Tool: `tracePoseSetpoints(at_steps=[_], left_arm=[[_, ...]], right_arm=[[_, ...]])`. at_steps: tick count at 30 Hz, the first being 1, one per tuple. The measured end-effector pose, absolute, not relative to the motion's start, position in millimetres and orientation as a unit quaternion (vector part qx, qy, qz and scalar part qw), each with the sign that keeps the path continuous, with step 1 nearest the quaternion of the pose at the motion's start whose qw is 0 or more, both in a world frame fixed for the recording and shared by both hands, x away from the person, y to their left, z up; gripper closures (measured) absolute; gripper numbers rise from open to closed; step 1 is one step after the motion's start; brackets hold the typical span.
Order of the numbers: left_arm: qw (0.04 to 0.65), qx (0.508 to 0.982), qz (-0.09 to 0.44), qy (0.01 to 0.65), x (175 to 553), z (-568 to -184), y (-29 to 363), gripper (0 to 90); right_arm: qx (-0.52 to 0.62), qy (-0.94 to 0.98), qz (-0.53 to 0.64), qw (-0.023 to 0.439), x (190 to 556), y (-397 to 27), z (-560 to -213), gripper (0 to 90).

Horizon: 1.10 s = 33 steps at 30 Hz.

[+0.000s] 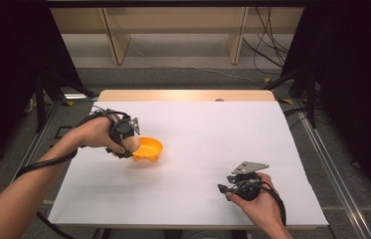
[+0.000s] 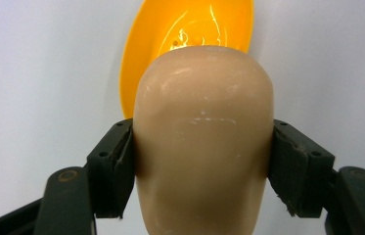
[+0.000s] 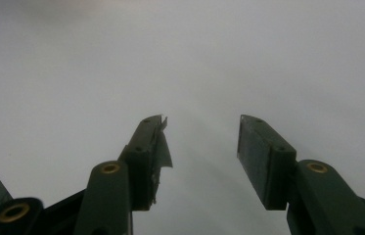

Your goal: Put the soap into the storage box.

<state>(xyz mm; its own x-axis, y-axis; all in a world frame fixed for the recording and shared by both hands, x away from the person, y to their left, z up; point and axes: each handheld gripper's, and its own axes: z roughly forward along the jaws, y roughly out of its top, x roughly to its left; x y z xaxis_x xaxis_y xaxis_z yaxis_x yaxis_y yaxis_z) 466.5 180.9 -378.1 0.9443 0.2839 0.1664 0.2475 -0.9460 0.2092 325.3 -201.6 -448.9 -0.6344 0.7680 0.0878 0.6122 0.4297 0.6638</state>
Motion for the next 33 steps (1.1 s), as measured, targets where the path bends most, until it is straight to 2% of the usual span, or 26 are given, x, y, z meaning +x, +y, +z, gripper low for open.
tracePoseSetpoints(at_steps=[33], left_arm=[[0.131,0.973,0.124,0.143,481,-383,169,32.4]], right_arm=[[0.417,0.835,0.340,0.117,324,-202,-448,52.7]])
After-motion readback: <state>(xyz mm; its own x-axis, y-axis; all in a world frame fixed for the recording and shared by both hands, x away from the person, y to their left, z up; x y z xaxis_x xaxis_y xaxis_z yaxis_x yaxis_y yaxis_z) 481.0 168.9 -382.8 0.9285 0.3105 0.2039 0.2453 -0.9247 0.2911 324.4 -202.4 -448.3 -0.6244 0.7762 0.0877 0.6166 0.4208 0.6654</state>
